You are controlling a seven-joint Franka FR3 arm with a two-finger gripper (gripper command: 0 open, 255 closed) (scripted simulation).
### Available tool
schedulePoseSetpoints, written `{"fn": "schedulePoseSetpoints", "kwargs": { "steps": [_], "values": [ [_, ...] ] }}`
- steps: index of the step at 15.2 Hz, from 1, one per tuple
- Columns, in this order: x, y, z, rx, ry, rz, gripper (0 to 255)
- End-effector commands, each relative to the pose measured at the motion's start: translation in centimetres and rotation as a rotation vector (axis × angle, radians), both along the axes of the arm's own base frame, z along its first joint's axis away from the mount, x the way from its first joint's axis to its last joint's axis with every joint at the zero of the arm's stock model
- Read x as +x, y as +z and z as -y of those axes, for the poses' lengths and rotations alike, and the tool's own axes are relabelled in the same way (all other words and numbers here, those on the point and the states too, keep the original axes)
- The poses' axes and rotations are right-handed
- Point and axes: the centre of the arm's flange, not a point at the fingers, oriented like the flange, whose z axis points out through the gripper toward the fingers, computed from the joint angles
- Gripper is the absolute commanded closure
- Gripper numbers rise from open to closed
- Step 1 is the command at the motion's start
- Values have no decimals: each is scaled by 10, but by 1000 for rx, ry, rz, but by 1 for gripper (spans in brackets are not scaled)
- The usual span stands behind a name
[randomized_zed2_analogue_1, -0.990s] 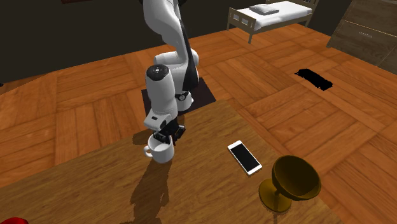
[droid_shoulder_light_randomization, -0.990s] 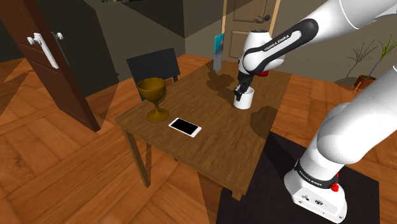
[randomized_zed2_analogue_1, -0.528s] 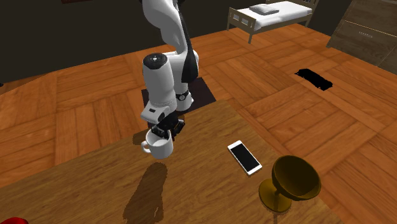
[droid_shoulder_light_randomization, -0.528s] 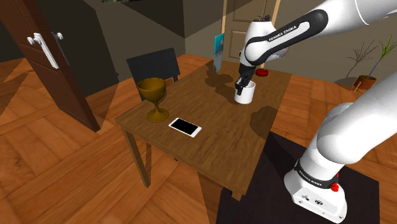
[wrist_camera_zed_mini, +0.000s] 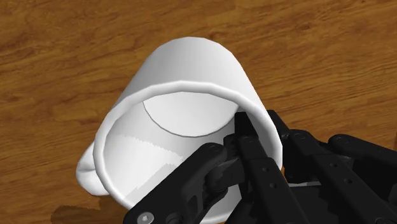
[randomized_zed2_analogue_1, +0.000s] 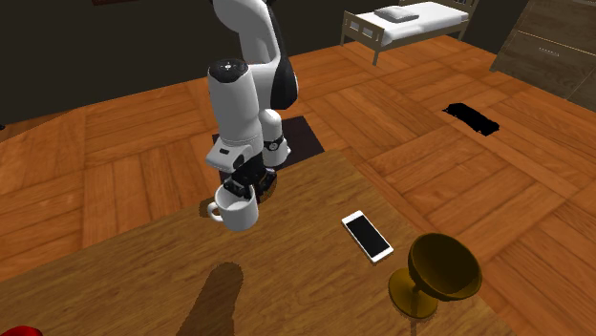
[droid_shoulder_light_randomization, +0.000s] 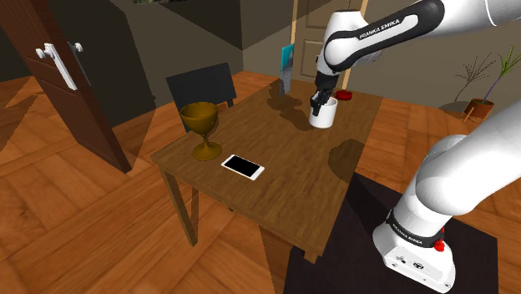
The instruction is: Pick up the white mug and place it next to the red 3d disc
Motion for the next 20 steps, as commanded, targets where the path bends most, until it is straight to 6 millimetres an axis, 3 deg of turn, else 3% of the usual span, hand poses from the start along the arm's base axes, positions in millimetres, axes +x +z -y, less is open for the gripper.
{"fn": "schedulePoseSetpoints", "kwargs": {
  "steps": [1,13,20],
  "values": [
    [0,12,0,0,0,0,255],
    [0,74,0,0,0,0,255],
    [-6,74,92,0,0,0,255]
  ]
}}
